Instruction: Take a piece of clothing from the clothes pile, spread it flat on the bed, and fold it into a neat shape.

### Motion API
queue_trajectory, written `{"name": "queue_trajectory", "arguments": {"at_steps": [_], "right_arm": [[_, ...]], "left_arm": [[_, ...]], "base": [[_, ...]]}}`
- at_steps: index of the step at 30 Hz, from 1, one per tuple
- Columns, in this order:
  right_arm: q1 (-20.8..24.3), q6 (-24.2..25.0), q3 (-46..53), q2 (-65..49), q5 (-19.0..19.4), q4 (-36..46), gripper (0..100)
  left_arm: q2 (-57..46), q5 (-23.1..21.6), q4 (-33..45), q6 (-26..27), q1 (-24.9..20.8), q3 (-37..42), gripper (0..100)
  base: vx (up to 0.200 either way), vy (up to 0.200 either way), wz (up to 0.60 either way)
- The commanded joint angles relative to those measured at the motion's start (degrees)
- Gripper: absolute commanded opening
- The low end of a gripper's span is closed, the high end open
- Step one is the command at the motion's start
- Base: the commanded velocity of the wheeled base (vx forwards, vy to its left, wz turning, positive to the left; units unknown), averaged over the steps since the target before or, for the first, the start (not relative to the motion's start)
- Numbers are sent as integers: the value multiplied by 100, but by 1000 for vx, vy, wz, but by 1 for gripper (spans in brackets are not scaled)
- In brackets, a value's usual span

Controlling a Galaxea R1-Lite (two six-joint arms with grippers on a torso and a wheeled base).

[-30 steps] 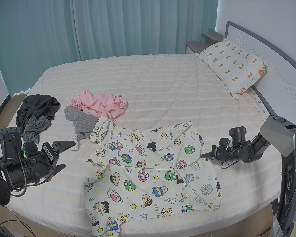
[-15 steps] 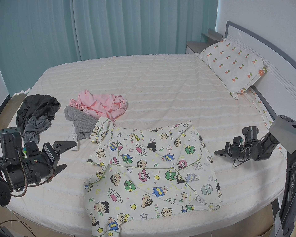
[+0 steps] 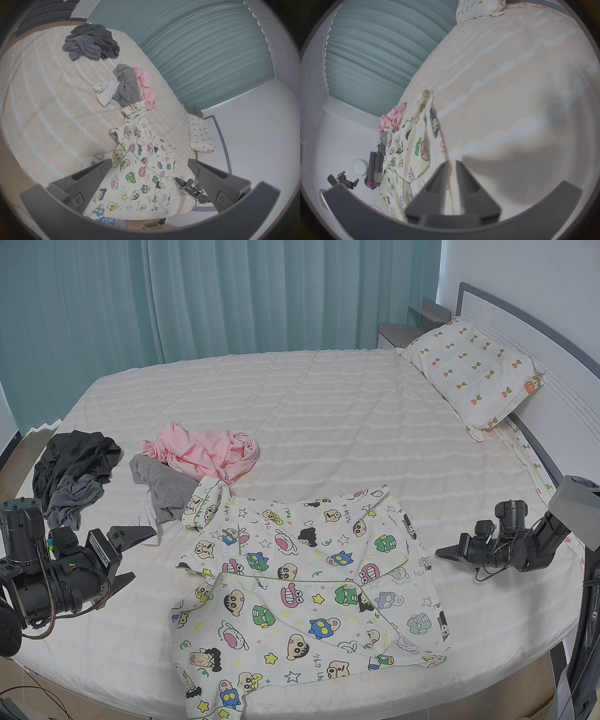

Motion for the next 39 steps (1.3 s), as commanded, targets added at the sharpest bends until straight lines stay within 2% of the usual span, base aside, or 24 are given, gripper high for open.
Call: {"name": "queue_trajectory", "arguments": {"at_steps": [1, 8, 16, 17, 23, 30, 39], "right_arm": [[243, -6, 136, -111, 5, 11, 100], [550, -76, 84, -137, -4, 415, 100], [893, -182, 145, -181, -4, 450, 100], [955, -208, 57, -137, -4, 477, 0], [902, -226, -242, -119, -56, 1039, 0], [445, -261, -321, -102, -311, 1039, 0], [32, -314, -233, -75, -311, 1030, 0]], "left_arm": [[14, 1, -1, -5, -1, 0, 100], [14, 1, -1, -5, -1, 0, 100], [14, 1, -1, -5, 8, -9, 100], [14, 1, -1, 4, -1, -9, 100], [5, 10, -1, 4, -1, -9, 100], [-56, 10, -1, 13, 8, -18, 100], [-74, 10, -1, 22, -1, 0, 100]], "base": [[0, 0, 0], [0, 0, 0], [0, 0, 0], [0, 0, 0], [0, 0, 0], [0, 0, 0], [0, 0, 0]]}}
